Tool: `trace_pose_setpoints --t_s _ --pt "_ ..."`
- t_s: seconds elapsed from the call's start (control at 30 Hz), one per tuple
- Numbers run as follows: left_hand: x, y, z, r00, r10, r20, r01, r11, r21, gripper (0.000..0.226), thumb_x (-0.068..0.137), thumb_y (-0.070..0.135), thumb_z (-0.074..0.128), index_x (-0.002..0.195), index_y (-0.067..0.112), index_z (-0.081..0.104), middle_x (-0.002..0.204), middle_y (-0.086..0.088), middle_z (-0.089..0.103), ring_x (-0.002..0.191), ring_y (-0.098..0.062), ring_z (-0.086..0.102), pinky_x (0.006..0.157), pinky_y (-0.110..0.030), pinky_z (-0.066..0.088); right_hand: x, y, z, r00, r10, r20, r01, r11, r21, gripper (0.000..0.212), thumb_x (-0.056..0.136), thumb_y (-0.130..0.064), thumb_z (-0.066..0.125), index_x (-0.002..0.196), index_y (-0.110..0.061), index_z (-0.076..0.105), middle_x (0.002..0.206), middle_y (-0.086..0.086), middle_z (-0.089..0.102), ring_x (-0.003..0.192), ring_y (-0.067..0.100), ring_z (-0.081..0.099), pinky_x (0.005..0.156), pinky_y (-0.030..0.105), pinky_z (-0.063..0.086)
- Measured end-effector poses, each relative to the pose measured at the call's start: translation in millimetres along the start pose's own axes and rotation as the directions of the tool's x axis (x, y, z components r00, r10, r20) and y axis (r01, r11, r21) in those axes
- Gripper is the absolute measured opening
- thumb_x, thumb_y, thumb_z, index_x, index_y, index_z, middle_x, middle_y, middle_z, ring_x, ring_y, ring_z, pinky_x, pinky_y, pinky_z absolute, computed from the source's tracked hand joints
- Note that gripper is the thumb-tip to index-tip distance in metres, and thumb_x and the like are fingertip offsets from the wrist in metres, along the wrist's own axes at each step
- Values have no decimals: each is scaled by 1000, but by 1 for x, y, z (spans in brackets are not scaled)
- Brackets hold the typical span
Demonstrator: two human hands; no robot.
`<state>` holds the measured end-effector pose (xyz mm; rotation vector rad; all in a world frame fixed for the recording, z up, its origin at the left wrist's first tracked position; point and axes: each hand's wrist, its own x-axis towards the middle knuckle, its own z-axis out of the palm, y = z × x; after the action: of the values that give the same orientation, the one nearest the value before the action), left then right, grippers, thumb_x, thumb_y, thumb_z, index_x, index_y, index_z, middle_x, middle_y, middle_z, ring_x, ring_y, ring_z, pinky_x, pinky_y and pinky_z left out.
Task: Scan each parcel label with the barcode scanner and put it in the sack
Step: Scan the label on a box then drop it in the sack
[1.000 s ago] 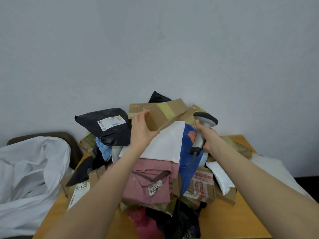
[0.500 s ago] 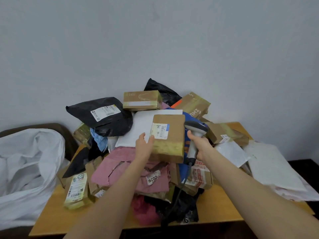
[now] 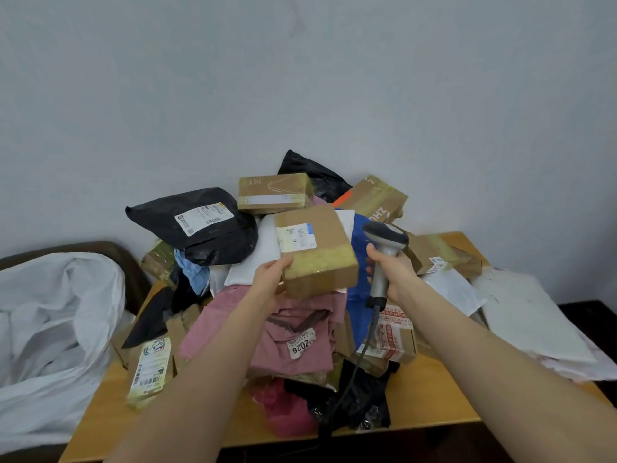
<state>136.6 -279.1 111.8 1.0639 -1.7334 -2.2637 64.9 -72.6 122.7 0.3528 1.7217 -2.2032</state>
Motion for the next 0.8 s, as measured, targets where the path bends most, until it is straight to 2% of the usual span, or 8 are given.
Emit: trace_pose_setpoints --t_s 0.1,0.2,0.27,0.33,0.4,0.5,0.67,0.8 --pt "-2 -3 7 998 -44 49 48 995 -90 38 89 24 66 122 11 53 104 -7 61 84 -26 63 60 -37 58 0 0 3 1000 -4 -31 4 1000 12 33 86 -11 71 115 -8 55 73 4 54 61 15 49 56 30 45" --pt "-1 -11 9 981 -137 139 108 974 198 40 89 35 66 119 10 58 106 -9 67 94 -28 66 83 -42 55 -3 -1 12 999 42 22 -41 999 -12 19 88 -11 70 102 -8 57 71 4 57 59 14 51 54 29 46" --pt "5 -10 0 995 -81 52 67 969 238 33 89 34 66 106 6 61 89 -9 70 76 -22 69 68 -34 58 -4 0 18 995 77 61 -74 996 -42 14 90 -13 68 98 -8 58 73 4 60 60 15 55 51 27 49" --pt "19 -3 -15 978 100 -181 -41 952 304 26 88 29 65 95 5 60 77 -8 65 62 -22 66 56 -29 55 -4 1 24 992 98 83 -94 994 -51 21 90 -12 68 107 -7 58 77 5 61 62 18 58 53 30 51" --pt "31 7 -30 908 262 -327 -83 877 473 34 84 31 66 104 4 56 94 -10 62 87 -30 63 75 -34 51 -2 1 30 991 102 84 -97 994 -58 31 88 -11 69 117 -6 57 80 6 61 63 19 58 56 33 51" --pt "42 14 -35 934 245 -261 -61 828 557 60 89 35 62 132 -5 46 130 -17 53 117 -33 52 93 -37 42 1 2 37 997 60 39 -58 996 -69 32 87 -8 70 116 -8 57 82 4 60 65 16 55 57 29 49" --pt "45 9 -29 986 64 -153 -16 954 298 35 97 39 51 114 8 51 116 -11 59 102 -29 56 89 -40 50 0 4 36 999 54 2 -54 995 -78 33 86 -8 71 117 -8 58 81 3 60 64 14 54 52 27 45" --pt "36 12 -36 999 12 -53 -9 999 44 28 97 33 54 115 15 46 106 -5 54 89 -21 55 68 -35 49 -4 1 27 998 54 -23 -56 994 -97 19 87 -11 71 103 -8 61 79 6 62 59 13 53 50 25 47"
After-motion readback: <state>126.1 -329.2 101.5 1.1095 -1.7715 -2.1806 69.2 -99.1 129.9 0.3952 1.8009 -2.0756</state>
